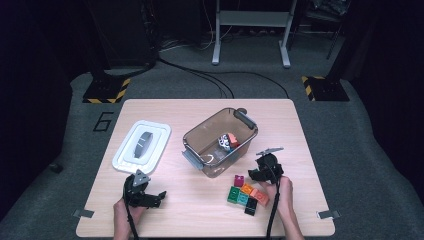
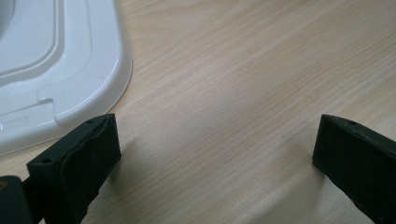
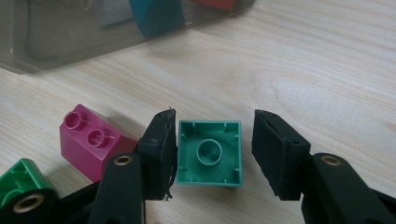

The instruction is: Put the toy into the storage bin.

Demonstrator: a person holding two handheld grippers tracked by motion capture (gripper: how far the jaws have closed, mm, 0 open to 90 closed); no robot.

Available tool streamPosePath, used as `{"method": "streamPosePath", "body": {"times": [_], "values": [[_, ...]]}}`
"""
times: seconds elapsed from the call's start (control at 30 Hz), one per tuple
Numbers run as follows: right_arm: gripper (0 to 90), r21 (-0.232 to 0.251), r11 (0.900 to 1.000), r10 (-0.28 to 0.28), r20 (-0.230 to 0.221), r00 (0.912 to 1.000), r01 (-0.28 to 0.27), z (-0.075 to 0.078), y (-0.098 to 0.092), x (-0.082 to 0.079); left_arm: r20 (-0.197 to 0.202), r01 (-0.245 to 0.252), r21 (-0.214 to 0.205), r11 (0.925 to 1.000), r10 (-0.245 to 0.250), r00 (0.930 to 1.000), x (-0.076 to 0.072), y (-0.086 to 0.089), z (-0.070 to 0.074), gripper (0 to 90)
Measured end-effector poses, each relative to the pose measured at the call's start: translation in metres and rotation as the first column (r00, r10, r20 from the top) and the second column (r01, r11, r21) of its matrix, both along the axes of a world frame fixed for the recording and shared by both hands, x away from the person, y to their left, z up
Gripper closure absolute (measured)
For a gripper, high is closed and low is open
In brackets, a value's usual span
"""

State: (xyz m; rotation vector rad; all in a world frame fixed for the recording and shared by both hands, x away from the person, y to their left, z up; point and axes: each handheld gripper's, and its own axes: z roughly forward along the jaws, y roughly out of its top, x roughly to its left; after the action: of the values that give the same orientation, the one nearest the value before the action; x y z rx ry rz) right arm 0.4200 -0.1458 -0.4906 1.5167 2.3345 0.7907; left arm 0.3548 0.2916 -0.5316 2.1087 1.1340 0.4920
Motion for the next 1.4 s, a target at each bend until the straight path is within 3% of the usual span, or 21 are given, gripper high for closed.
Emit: {"method": "streamPosePath", "body": {"times": [0.1,0.23,0.47,0.63,1.4], "values": [[57.0,-0.004,1.0,0.008,0.0,1.0,-0.008,-0.001,0.002,0.0,0.0,0.0,0.0,1.0,0.0,1.0,0.0,0.0,0.0,0.7],[58.5,-0.007,0.9997,0.022,0.012,0.9997,-0.022,0.0,0.002,0.0,0.0,0.0,0.0,1.0,0.0,1.0,0.0,0.0,0.0,0.7],[58.9,0.011,0.9998,0.014,0.048,0.9988,-0.014,0.003,-0.001,-0.001,0.0,0.0,0.0,1.0,0.0,1.0,0.0,0.0,0.0,0.7],[58.9,0.013,0.9999,0.009,0.1,0.995,-0.01,0.007,-0.006,-0.001,0.0,0.0,0.0,1.0,0.0,1.0,0.0,0.0,0.0,0.7],[59.1,0.05,0.9981,-0.042,0.167,0.985,0.034,0.03,-0.024,0.014,0.0,0.0,0.0,1.0,0.0,1.0,0.0,0.0,0.0,0.7]]}}
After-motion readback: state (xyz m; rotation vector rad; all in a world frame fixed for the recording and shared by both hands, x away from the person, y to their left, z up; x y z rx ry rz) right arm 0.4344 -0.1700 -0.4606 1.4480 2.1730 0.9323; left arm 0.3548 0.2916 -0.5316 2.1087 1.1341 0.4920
